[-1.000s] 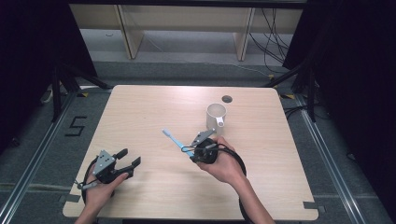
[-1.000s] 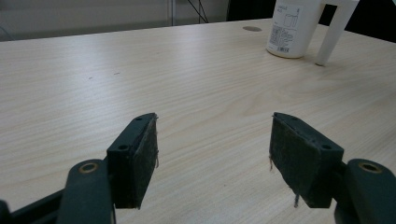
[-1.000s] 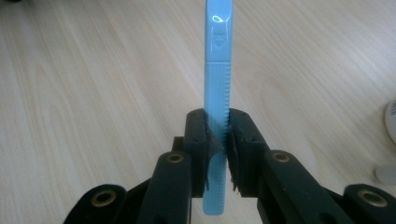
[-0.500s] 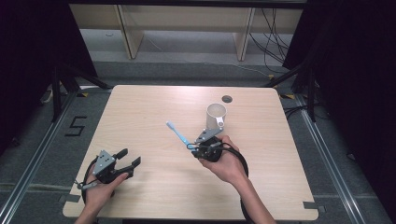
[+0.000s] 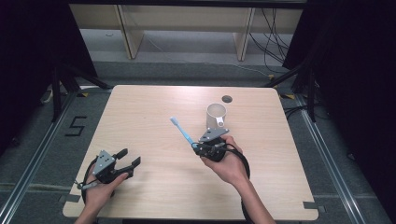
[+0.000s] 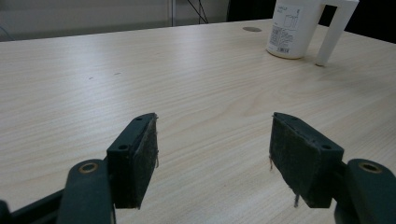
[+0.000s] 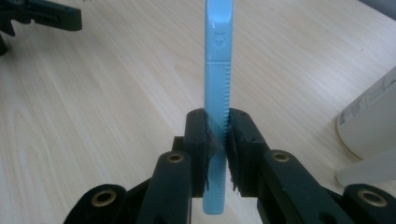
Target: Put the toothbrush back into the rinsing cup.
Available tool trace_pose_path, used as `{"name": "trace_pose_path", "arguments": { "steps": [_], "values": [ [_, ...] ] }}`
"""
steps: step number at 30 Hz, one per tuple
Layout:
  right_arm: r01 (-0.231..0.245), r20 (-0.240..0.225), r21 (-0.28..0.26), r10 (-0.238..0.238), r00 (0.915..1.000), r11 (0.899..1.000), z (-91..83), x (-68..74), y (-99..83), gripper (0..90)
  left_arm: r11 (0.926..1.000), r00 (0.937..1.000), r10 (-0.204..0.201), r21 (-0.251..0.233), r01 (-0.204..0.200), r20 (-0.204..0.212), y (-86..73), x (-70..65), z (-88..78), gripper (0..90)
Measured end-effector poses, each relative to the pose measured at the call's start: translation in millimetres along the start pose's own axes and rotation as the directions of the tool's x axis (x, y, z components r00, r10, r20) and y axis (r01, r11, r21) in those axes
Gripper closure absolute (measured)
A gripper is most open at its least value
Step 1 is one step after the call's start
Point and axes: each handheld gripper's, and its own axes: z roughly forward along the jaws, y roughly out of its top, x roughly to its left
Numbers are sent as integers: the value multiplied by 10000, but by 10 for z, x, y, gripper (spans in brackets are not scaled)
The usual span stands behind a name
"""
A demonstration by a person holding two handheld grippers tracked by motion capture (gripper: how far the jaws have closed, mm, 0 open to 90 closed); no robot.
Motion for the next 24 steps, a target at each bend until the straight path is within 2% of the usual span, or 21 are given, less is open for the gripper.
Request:
{"name": "trace_pose_path", "arguments": {
  "steps": [2,4,6,7,8,10,11,15,20,22,23,24],
  "values": [
    [-200,106,-160,202,9997,9997,-16,-11,-18,792,10000,10000,-2,12,2,-5,0,0,0,321],
    [-55,219,-395,64,9997,9992,-21,-30,-33,792,10000,10000,34,28,-34,2,1,-1,0,321],
    [-246,308,-428,259,9992,9988,-40,-36,-46,792,10000,10000,52,30,-52,7,1,-2,0,321],
    [-105,224,-619,119,9997,9980,-35,-53,-50,792,10000,10000,47,21,-47,6,0,-2,-1,321],
    [-229,303,-610,248,9992,9979,-52,-51,-57,791,10000,10000,22,10,-22,-3,0,-2,-1,321],
    [20,499,-952,27,9987,9955,-58,-77,-69,792,10000,10000,32,22,-32,-8,0,-2,0,321],
    [-260,518,-895,308,9982,9956,-76,-64,-77,792,10000,10000,56,35,-56,-3,0,-2,0,321],
    [-224,687,-1268,313,9971,9917,-96,-93,-99,792,10000,10000,56,24,-56,-7,0,-4,-1,321],
    [-549,763,-1504,670,9948,9871,-131,-100,-117,792,10000,10000,49,23,-49,-13,0,-6,0,321],
    [-587,840,-1706,739,9937,9836,-134,-106,-124,792,10000,10000,61,31,-61,-10,0,-4,-1,321],
    [-410,884,-1764,573,9944,9835,-136,-121,-124,792,10000,10000,55,26,-55,-6,0,-3,-1,321],
    [-556,854,-1817,720,9937,9818,-137,-114,-127,792,10000,10000,40,21,-40,-8,0,-4,-1,321]
  ]
}}
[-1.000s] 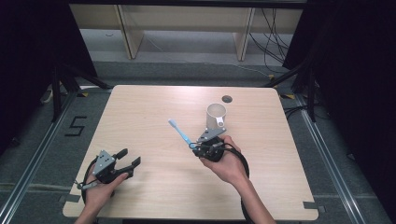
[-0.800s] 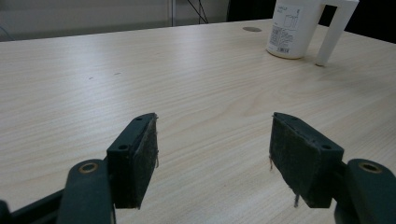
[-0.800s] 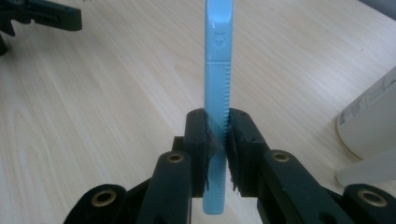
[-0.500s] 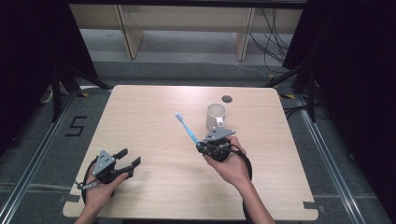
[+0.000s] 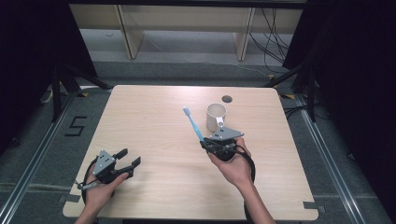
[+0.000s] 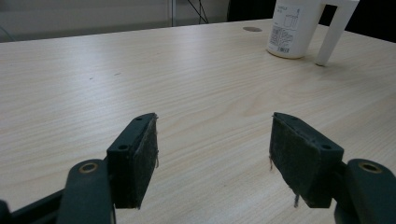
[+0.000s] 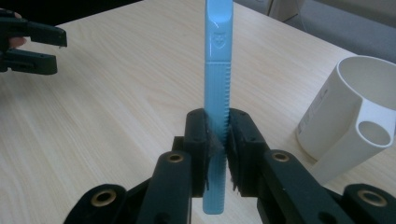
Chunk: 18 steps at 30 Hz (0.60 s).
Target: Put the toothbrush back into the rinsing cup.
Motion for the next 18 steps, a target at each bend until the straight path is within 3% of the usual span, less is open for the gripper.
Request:
{"name": "trace_pose_path", "arguments": {
  "steps": [9,18],
  "values": [
    [-165,270,-723,185,9995,9972,-36,-28,-19,792,10000,10000,2,-7,-2,1,0,0,0,321],
    [-513,391,-1061,557,9977,9930,-99,-55,-42,792,10000,10000,16,3,-16,-9,0,-4,3,322]
  ]
}}
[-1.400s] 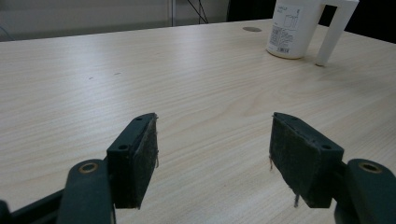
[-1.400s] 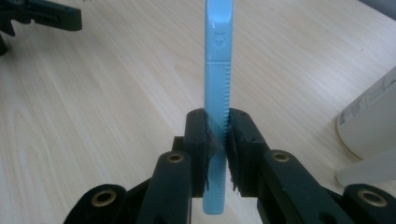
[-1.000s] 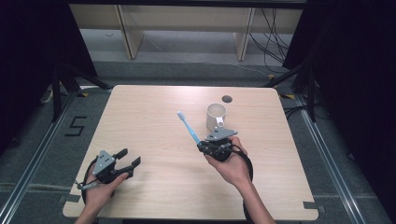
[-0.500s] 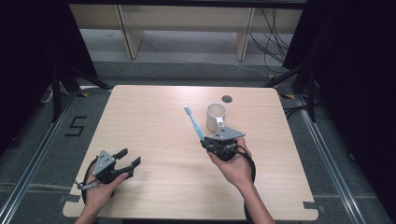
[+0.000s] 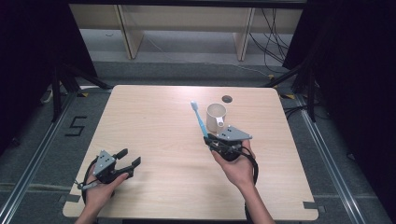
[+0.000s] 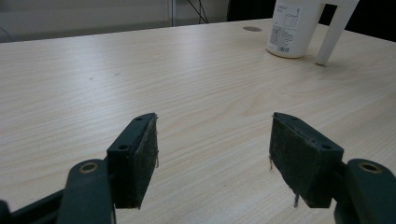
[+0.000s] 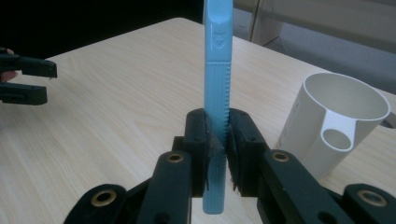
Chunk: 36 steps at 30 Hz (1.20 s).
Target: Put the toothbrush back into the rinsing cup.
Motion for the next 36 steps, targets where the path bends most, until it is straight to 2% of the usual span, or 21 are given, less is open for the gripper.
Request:
{"name": "trace_pose_path", "arguments": {
  "steps": [2,3,5,6,8,10,11,12,13,15,16,19,21,24,25,27,28,29,31,35,36],
  "values": [
    [-27,43,-89,27,10000,10000,-16,-13,-1,791,10000,10000,8,3,-8,-1,0,0,0,322],
    [-55,-14,-279,55,10000,9996,-9,-20,-2,791,9998,9999,122,-182,-120,115,-1,10,20,322],
    [-136,182,-400,143,9997,9991,-29,-26,-3,792,9998,9999,97,-163,-95,121,-1,10,16,322],
    [-199,259,-394,209,9994,9990,-45,-33,-1,792,10000,10000,4,5,-4,2,0,1,0,322],
    [-166,191,-564,177,9997,9983,-50,-52,3,792,10000,10000,-8,-7,8,8,0,1,0,322],
    [-52,391,-702,80,9992,9975,-58,-64,4,792,10000,10000,1,-4,-1,11,0,2,-1,322],
    [-317,268,-828,340,9991,9961,-59,-67,3,792,10000,10000,3,-11,-3,12,0,3,-1,322],
    [-183,425,-913,223,9988,9957,-70,-84,5,792,10000,10000,-10,-12,10,13,0,2,-1,322],
    [-385,436,-863,424,9981,9955,-80,-79,5,792,10000,10000,-1,-10,1,17,0,3,-2,322],
    [-368,660,-1062,440,9968,9937,-81,-92,1,792,10000,10000,-1,-2,1,19,0,5,-2,322],
    [-421,517,-1056,478,9975,9935,-77,-97,1,791,10000,10000,2,-1,-2,18,0,5,-2,322],
    [-509,487,-1220,572,9972,9912,-73,-117,-4,791,10000,10000,-3,-12,3,20,0,3,-1,322],
    [-364,716,-1252,456,9964,9915,-90,-136,-3,792,10000,10000,-4,-6,4,18,0,5,-2,321],
    [-567,784,-1521,693,9945,9867,-99,-147,-3,791,10000,10000,-22,-40,22,17,-2,-1,0,321],
    [-463,765,-1658,596,9953,9851,-104,-166,-3,791,9997,9998,148,-200,-146,121,-1,9,16,322],
    [-419,1066,-1813,620,9924,9825,-121,-186,-4,791,10000,10000,46,-10,-46,-23,-1,-7,-1,322],
    [-629,993,-1825,820,9917,9812,-126,-184,-5,792,10000,10000,39,-10,-39,-29,-1,-8,-1,322],
    [-479,1066,-1923,694,9919,9802,-136,-206,-6,791,10000,10000,27,-11,-27,-41,-1,-7,-2,322],
    [-730,1035,-2049,958,9900,9760,-146,-221,-11,792,10000,10000,8,-26,-8,-41,-2,-5,-3,322],
    [-639,1286,-2230,944,9872,9727,-160,-299,-13,792,10000,9999,-66,-51,66,-92,-4,-5,-9,323],
    [-984,1113,-2292,1265,9857,9684,-155,-292,-13,792,10000,9999,-66,-51,66,-92,-4,-5,-9,324]
  ]
}}
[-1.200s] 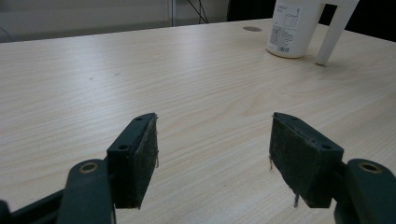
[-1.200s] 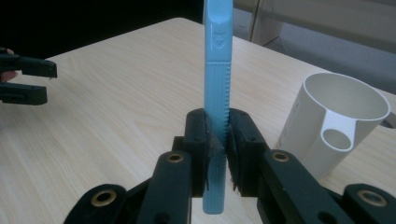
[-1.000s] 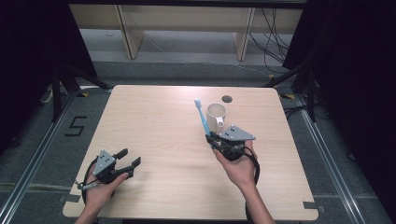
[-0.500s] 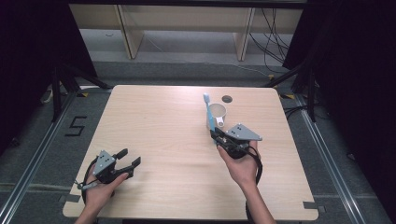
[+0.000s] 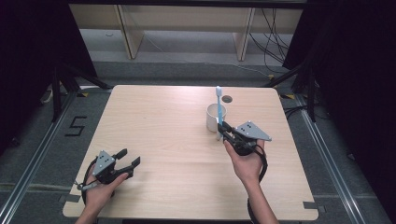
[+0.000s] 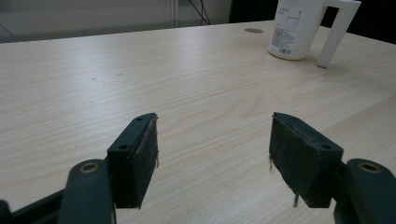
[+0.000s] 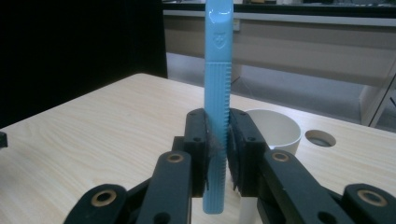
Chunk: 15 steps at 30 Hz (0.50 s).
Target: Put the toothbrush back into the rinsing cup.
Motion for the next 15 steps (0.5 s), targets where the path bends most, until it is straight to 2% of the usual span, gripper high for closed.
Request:
{"name": "trace_pose_path", "arguments": {
  "steps": [1,2,3,4,5,7,8,9,11,12,15],
  "values": [
    [206,131,-94,-205,9997,9997,-4,-21,5,791,10000,10000,12,49,-12,-13,2,-1,5,324],
    [206,131,-94,-205,9997,9997,-4,-21,5,791,10000,10000,12,49,-12,-13,2,-1,5,324],
    [292,268,-194,-287,9992,9994,-12,-52,12,791,9999,10000,38,-119,-37,70,1,4,21,324],
    [230,240,-306,-223,9995,9993,-8,-60,13,792,10000,10000,-2,21,2,-31,3,-5,8,324],
    [-39,218,-177,43,9998,9998,-19,-55,16,792,10000,10000,-8,2,8,-24,2,-8,8,324],
    [176,365,-404,-161,9992,9990,-23,-88,23,791,10000,10000,2,-9,-2,-20,2,-9,8,324],
    [-65,346,-427,80,9994,9991,-20,-83,24,791,10000,10000,2,-9,-2,-20,2,-9,8,324],
    [2,381,-432,14,9993,9991,-28,-96,30,791,10000,10000,-1,-30,1,-15,1,-8,7,323],
    [-318,410,-440,336,9986,9985,-38,-85,35,792,10000,10000,-16,-33,16,-3,2,-9,8,321],
    [-198,351,-498,216,9992,9986,-36,-97,40,791,10000,10000,-10,-16,10,-9,2,-7,8,321],
    [6,600,-673,34,9982,9977,-50,-116,49,792,10000,10000,-46,-42,46,-27,1,-6,3,321]
  ]
}}
